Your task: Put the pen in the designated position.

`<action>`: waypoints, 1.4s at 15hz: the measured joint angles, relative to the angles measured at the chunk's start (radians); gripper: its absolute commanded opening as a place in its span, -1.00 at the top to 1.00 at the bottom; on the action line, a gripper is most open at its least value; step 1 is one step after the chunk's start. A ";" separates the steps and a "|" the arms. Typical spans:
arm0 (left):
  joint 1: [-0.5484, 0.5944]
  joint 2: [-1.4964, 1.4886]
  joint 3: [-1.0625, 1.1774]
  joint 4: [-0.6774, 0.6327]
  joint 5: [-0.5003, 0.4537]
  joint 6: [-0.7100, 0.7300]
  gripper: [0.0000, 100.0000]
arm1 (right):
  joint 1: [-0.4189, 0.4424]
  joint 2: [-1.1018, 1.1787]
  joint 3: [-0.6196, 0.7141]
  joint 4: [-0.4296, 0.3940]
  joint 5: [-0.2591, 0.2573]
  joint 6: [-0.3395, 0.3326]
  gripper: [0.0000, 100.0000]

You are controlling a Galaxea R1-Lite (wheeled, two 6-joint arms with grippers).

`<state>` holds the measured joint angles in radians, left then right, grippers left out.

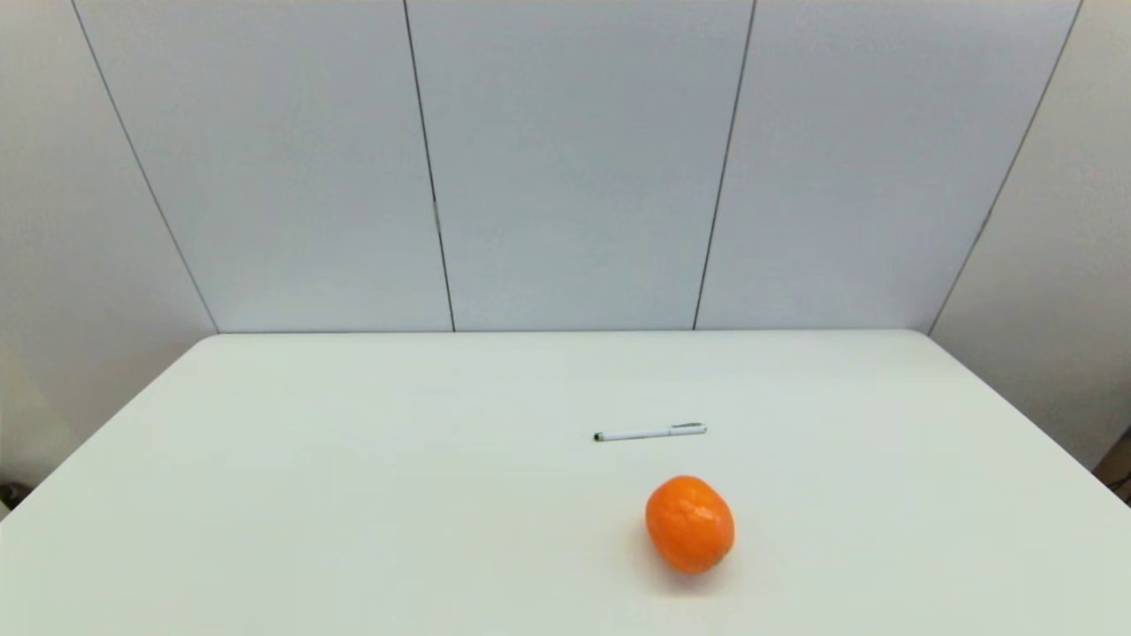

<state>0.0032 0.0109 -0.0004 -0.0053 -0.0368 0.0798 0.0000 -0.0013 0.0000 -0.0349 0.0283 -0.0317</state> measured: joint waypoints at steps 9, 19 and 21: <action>0.000 -0.013 0.000 0.000 0.000 -0.002 -1.00 | 0.000 0.000 0.000 0.000 0.000 0.000 -1.00; 0.000 -0.013 0.000 0.000 0.000 -0.002 -1.00 | 0.000 0.000 0.000 0.000 0.000 -0.004 -1.00; 0.000 -0.013 0.000 0.000 0.000 -0.002 -1.00 | 0.000 0.000 0.000 -0.001 0.000 -0.006 -1.00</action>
<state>0.0028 -0.0017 0.0000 -0.0057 -0.0368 0.0774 0.0000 -0.0013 0.0000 -0.0355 0.0283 -0.0374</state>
